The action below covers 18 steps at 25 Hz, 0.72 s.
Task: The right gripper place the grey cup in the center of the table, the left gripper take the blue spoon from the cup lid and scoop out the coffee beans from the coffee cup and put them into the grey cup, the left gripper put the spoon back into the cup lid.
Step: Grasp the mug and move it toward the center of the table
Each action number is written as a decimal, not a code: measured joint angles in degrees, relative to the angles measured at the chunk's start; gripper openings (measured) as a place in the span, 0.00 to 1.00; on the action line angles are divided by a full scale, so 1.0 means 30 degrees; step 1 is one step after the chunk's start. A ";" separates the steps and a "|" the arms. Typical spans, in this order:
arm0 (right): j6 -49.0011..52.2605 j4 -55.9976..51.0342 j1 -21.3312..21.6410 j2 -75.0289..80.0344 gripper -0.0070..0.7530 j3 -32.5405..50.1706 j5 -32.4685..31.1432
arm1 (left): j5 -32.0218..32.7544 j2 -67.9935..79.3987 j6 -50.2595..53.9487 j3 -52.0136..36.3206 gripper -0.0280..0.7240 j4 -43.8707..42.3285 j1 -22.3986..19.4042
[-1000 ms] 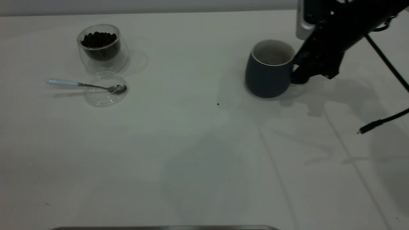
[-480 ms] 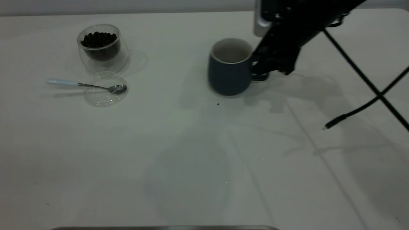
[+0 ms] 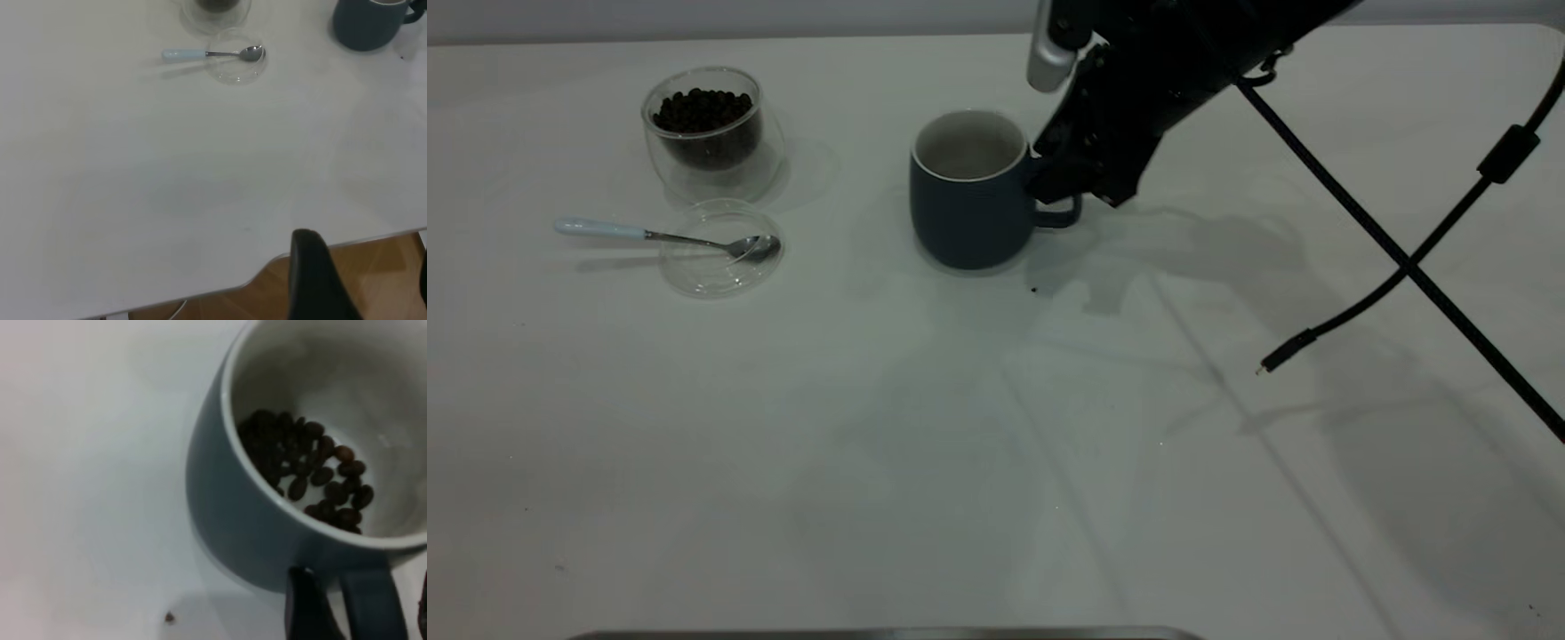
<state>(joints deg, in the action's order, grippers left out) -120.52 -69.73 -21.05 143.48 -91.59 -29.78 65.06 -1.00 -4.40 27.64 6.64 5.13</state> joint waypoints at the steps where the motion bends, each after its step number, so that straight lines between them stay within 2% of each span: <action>1: 0.0000 -0.0062 -0.0008 0.0020 0.49 0.0000 0.0019 | 0.0000 0.0000 0.0000 0.0000 0.63 0.0000 0.0000; 7: 0.0235 0.0756 0.0033 0.0012 0.49 0.0000 -0.0385 | 0.0000 0.0000 0.0000 0.0000 0.63 0.0000 0.0000; 14: 0.2830 0.3891 0.0463 -0.1404 0.49 0.0000 -0.3054 | 0.0000 0.0000 0.0011 0.0000 0.63 0.0000 0.0000; 18: 0.5148 0.6356 0.0837 -0.2828 0.49 0.0000 -0.3840 | 0.0000 0.0000 0.0011 0.0000 0.63 0.0000 0.0000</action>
<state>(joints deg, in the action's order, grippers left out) -105.07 -50.66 -18.54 135.00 -91.59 -41.30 65.06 -1.00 -4.36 27.64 6.64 5.13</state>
